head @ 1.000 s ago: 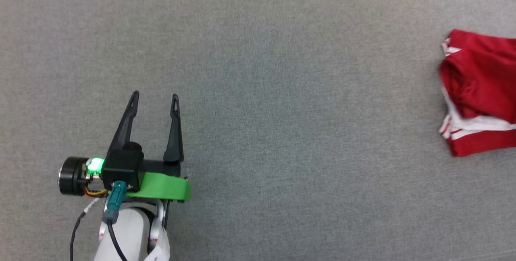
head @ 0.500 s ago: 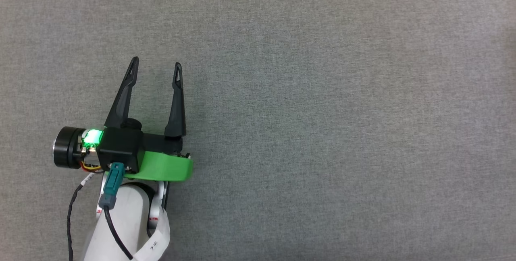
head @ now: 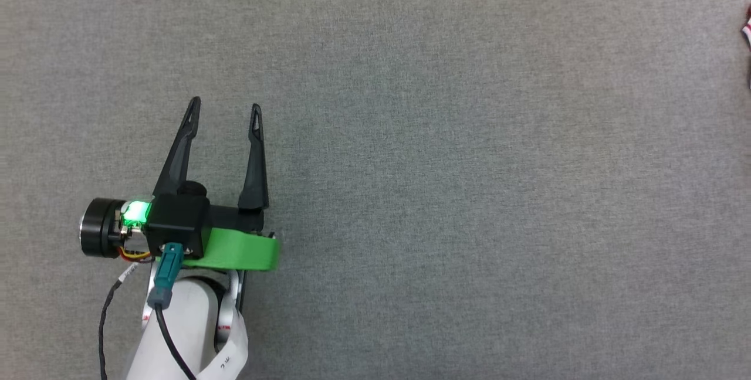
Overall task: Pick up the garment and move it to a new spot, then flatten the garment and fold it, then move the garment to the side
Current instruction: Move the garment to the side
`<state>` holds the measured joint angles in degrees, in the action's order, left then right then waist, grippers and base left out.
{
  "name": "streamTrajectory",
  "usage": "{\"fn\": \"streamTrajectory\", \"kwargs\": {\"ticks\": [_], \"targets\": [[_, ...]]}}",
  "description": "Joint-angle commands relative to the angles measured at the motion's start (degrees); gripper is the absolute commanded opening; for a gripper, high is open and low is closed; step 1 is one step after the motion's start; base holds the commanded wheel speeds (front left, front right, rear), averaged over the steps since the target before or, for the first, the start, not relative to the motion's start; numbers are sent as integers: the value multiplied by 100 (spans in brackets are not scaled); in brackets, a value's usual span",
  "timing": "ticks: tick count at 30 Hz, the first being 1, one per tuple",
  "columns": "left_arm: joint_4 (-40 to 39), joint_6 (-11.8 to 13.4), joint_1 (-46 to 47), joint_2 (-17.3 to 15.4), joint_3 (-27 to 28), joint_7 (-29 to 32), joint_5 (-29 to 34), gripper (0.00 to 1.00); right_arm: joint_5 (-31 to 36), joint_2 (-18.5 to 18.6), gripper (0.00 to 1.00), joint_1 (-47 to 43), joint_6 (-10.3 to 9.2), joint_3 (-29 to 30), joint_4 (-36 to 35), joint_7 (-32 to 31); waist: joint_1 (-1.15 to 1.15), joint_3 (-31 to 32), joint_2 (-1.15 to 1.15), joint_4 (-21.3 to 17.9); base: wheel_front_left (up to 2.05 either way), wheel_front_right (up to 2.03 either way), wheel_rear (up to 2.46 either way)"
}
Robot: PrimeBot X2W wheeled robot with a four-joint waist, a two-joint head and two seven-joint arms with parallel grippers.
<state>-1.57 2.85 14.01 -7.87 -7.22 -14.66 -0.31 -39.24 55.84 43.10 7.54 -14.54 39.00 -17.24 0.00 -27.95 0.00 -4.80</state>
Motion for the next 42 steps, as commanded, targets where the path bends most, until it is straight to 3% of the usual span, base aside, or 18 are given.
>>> {"fn": "streamTrajectory", "kwargs": {"ticks": [1, 10, 15, 18, 23, 30, 36, 42], "targets": [[42, 36, -120, 2, -10, -34, -46, 100, 91, -24, 100, 77, -5, -49, -36, 252, 0, 340, 0, 26, 0, 0, 0], [173, 79, -599, 87, -9, -34, -123, 100, 688, -264, 100, -101, -5, -15, -335, 2415, 0, 1086, 0, 128, 0, 0, 0], [232, 89, -814, 131, 24, -34, -164, 100, 1360, -840, 100, -157, -5, 364, -576, 3120, 0, 1402, 0, 232, 0, 0, 0], [276, 85, -901, 147, 54, -34, -181, 100, 1775, -1332, 100, -302, -5, 712, -979, 3209, 0, 1558, 0, 302, 0, 0, 0], [341, 78, -1033, 187, 126, -34, -228, 100, 2546, -2385, 100, -953, -5, 1467, -2274, 3221, 0, 1806, 0, 465, 0, 0, 0], [427, 39, -1202, 223, 209, -34, -241, 100, 3229, -3808, 100, -2193, -5, 1744, -3494, 3223, 0, 2097, 0, 680, 0, 0, 0], [477, 6, -1319, 250, 240, -34, -227, 100, 3346, -4491, 100, -3082, -5, 1638, -3838, 3223, 0, 2255, 0, 753, 0, 0, 0], [521, -17, -1435, 275, 256, -34, -213, 100, 3368, -4939, 100, -3819, -5, 1684, -3887, 3224, 0, 2409, 0, 762, 0, 0, 0]]}}
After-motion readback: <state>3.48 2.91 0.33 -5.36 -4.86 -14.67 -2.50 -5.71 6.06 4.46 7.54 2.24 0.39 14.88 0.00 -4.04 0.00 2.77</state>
